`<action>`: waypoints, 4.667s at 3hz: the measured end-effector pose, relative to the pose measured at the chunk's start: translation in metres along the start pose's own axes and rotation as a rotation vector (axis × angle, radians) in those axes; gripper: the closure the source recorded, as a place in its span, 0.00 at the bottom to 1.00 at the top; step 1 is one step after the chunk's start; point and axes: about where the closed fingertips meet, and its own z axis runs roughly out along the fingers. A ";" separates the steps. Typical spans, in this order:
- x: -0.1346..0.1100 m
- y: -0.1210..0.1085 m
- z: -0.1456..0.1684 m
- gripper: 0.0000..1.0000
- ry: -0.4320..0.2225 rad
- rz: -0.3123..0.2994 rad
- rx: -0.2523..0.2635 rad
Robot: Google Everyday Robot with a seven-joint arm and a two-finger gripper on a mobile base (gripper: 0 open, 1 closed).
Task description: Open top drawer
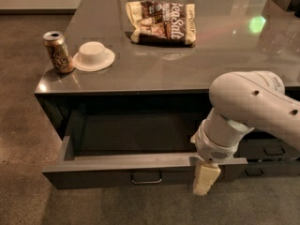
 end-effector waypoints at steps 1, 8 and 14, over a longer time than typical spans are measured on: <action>-0.002 0.008 -0.008 0.00 0.015 -0.024 -0.008; -0.022 -0.085 0.034 1.00 -0.083 0.018 0.210; 0.009 -0.055 0.059 0.00 -0.063 -0.025 0.169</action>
Offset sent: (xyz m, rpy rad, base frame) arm -0.0022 0.0082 0.0074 -0.0156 0.0045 0.0482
